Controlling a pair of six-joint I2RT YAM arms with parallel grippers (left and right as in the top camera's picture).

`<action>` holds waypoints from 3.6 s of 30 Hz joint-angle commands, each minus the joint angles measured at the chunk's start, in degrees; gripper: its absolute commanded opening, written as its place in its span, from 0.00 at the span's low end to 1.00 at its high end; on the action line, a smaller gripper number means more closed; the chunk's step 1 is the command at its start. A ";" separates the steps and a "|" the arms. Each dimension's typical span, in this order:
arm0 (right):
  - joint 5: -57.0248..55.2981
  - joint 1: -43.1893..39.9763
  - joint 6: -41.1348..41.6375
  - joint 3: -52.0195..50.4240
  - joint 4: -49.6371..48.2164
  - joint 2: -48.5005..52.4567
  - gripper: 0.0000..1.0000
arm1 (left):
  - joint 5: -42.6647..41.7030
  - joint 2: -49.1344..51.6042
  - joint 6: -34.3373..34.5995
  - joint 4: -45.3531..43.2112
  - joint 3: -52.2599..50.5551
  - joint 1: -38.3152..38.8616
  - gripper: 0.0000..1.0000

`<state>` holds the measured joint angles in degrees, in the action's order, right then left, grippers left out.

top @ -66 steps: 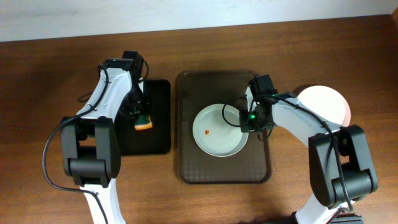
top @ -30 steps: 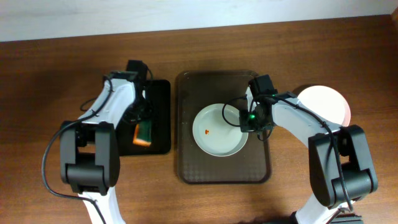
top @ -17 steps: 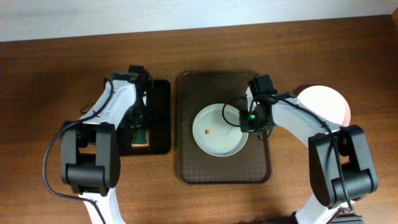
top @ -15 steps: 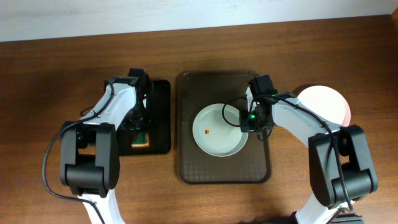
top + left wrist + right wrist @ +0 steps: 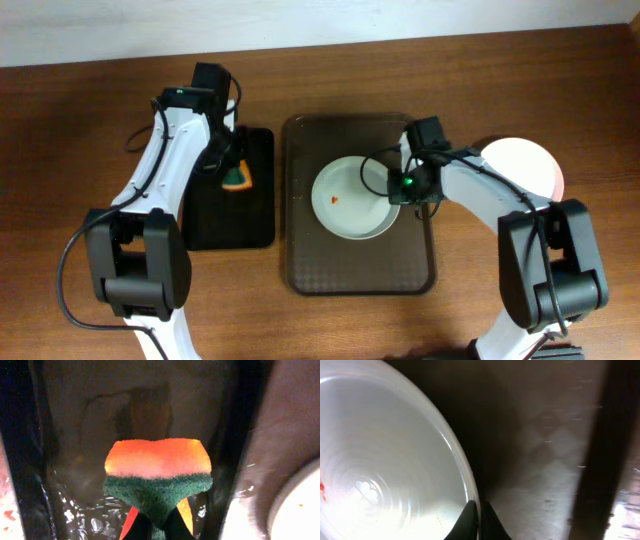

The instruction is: Clean dirty plates on tray and stack at the side

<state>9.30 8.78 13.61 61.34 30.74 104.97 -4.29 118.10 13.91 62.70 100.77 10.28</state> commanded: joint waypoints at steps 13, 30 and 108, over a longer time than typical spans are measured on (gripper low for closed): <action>-1.99 -2.80 3.43 0.61 1.01 1.20 0.04 | -12.94 6.43 7.85 -22.38 2.19 22.97 0.00; -2.03 -2.80 3.13 0.61 4.00 1.20 0.04 | 18.03 15.32 6.73 -13.25 5.57 26.69 0.00; -56.52 42.25 -28.63 27.85 -19.28 4.02 0.04 | 1.05 -12.74 -7.17 23.28 18.21 -17.49 1.00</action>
<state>-42.96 51.05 -15.07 88.29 11.84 111.35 -2.66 105.91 7.07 86.06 118.76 -6.94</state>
